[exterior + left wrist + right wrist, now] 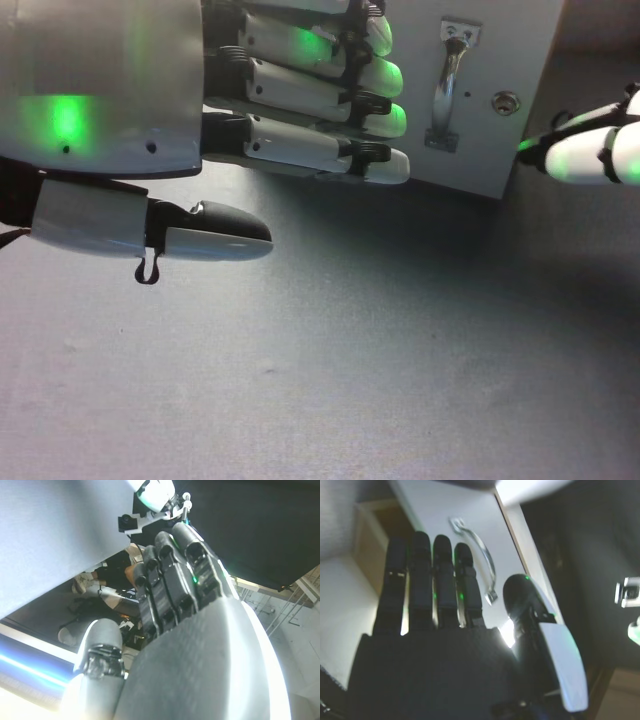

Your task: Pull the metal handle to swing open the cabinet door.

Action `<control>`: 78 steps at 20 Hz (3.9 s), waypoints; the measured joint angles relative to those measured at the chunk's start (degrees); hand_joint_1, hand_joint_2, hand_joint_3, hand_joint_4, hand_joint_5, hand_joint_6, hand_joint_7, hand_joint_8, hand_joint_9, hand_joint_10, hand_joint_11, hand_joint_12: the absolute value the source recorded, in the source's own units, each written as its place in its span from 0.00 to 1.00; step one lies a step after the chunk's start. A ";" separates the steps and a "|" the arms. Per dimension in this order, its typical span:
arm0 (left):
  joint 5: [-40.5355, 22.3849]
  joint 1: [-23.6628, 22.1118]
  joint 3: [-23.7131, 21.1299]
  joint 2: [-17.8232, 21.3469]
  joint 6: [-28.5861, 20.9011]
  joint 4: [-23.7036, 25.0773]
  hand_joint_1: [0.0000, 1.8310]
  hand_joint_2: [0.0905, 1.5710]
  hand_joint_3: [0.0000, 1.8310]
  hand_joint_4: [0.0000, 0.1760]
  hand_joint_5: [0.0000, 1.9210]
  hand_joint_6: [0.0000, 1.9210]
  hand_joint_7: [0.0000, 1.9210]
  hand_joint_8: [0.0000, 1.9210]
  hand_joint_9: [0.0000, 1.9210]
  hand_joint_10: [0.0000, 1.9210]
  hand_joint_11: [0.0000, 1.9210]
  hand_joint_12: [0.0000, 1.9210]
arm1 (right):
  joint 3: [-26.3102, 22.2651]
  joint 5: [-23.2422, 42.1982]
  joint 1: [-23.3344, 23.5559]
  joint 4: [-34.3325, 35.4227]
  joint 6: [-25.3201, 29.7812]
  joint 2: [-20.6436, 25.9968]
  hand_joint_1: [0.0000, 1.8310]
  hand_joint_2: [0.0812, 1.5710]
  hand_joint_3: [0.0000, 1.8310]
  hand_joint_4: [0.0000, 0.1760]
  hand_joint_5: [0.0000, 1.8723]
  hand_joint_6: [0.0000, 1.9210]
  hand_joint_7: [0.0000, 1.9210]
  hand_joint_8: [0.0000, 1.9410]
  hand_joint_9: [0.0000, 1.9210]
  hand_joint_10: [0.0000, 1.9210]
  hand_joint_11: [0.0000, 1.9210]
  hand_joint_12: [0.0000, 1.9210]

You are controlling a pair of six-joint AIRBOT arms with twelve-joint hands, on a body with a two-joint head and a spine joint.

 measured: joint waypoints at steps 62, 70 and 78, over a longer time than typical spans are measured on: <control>0.00 0.02 0.00 -0.11 0.00 0.02 0.00 1.00 0.03 0.00 0.22 0.00 0.23 0.00 0.21 0.00 0.04 0.40 | 5.51 19.26 3.15 -30.18 6.80 -5.20 0.00 1.00 0.03 0.00 0.22 0.00 0.22 0.00 0.21 0.00 0.00 0.52; 0.00 0.00 0.00 -0.11 0.00 0.02 0.00 1.00 0.03 0.00 0.21 0.00 0.22 0.00 0.20 0.00 0.04 0.40 | 4.39 23.93 1.79 -35.23 4.09 -5.29 0.00 1.00 0.02 0.00 0.21 0.00 0.22 0.00 0.19 0.00 0.00 0.49; 0.02 0.02 0.00 -0.11 0.00 0.04 0.00 1.00 0.03 0.00 0.21 0.00 0.22 0.00 0.20 0.00 0.02 0.42 | 4.55 33.18 0.00 -37.40 2.78 -5.40 0.00 1.00 0.03 0.00 0.21 0.00 0.22 0.00 0.20 0.00 0.00 0.50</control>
